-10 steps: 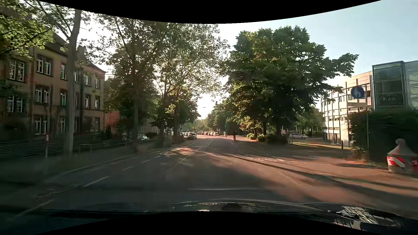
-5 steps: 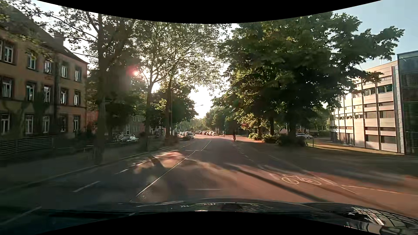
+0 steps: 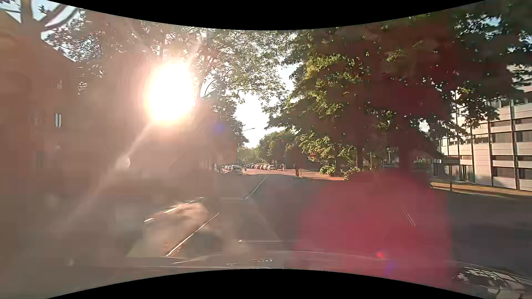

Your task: Follow the waypoints while adhering to traffic rules and regulations

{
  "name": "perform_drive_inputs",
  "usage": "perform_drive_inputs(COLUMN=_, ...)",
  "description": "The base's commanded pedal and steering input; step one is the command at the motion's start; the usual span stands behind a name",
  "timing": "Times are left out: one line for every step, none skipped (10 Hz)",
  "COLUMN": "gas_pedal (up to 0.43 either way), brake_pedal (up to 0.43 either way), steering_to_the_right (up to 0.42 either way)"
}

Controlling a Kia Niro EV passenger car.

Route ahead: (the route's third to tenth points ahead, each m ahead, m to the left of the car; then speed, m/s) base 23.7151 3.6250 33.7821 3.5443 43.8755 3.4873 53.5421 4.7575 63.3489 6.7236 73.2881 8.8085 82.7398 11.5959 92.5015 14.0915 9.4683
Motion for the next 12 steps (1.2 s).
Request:
perform_drive_inputs(gas_pedal=0.130, brake_pedal=0.000, steering_to_the_right=0.008)
perform_drive_inputs(gas_pedal=0.098, brake_pedal=0.000, steering_to_the_right=0.008)
perform_drive_inputs(gas_pedal=0.079, brake_pedal=0.000, steering_to_the_right=0.008)
perform_drive_inputs(gas_pedal=0.047, brake_pedal=0.000, steering_to_the_right=0.008)
perform_drive_inputs(gas_pedal=0.028, brake_pedal=0.000, steering_to_the_right=0.007)
perform_drive_inputs(gas_pedal=0.020, brake_pedal=0.000, steering_to_the_right=0.007)
perform_drive_inputs(gas_pedal=0.020, brake_pedal=0.000, steering_to_the_right=0.007)
perform_drive_inputs(gas_pedal=0.020, brake_pedal=0.000, steering_to_the_right=0.007)
perform_drive_inputs(gas_pedal=0.008, brake_pedal=0.000, steering_to_the_right=0.007)
perform_drive_inputs(gas_pedal=0.000, brake_pedal=0.000, steering_to_the_right=0.007)
perform_drive_inputs(gas_pedal=0.000, brake_pedal=0.000, steering_to_the_right=0.007)
perform_drive_inputs(gas_pedal=0.000, brake_pedal=0.000, steering_to_the_right=0.006)
